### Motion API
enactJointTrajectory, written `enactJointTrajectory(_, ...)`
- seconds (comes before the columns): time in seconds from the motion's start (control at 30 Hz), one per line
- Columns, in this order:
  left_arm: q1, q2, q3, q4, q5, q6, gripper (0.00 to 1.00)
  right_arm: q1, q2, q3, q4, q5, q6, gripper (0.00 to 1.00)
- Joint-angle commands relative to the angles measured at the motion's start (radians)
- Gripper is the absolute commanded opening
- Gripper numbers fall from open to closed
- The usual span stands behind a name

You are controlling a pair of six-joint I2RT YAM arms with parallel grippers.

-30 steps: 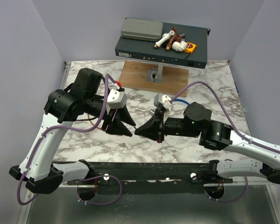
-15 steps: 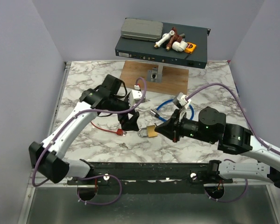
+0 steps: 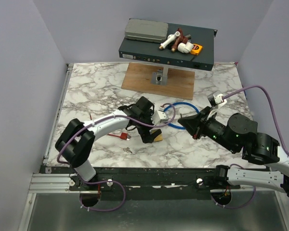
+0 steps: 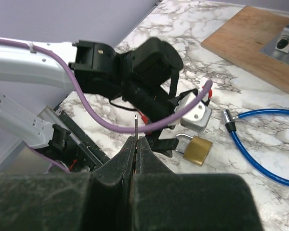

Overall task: Unlock with the key
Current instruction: Pick up the lock from the center of the board.

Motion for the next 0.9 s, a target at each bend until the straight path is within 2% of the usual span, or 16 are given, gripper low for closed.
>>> enactJointTrajectory(0.0, -0.051, 0.044, -0.019, 0.163, -0.179, -0.069, 0.98, -0.001, -0.009, 0.029, -0.009, 0.082, -0.045, 0.01)
enactJointTrajectory(0.13, -0.126, 0.08, -0.025, 0.205, -0.35, -0.09, 0.99, -0.001, 0.001, 0.035, -0.008, 0.084, -0.054, 0.01)
enactJointTrajectory(0.23, -0.142, 0.118, -0.022, 0.215, -0.384, -0.133, 0.98, 0.0, 0.002, 0.036, -0.007, 0.089, -0.055, 0.01)
enactJointTrajectory(0.57, -0.151, 0.155, -0.12, 0.32, -0.313, -0.208, 0.98, 0.0, 0.012, 0.04, -0.027, 0.07, -0.055, 0.01)
enactJointTrajectory(0.67, -0.157, 0.155, -0.132, 0.331, -0.237, -0.194, 0.89, 0.0, 0.015, 0.042, -0.024, 0.064, -0.056, 0.01)
enactJointTrajectory(0.87, -0.206, 0.153, -0.151, 0.302, -0.117, -0.185, 0.79, -0.001, 0.013, 0.043, -0.026, 0.054, -0.053, 0.01)
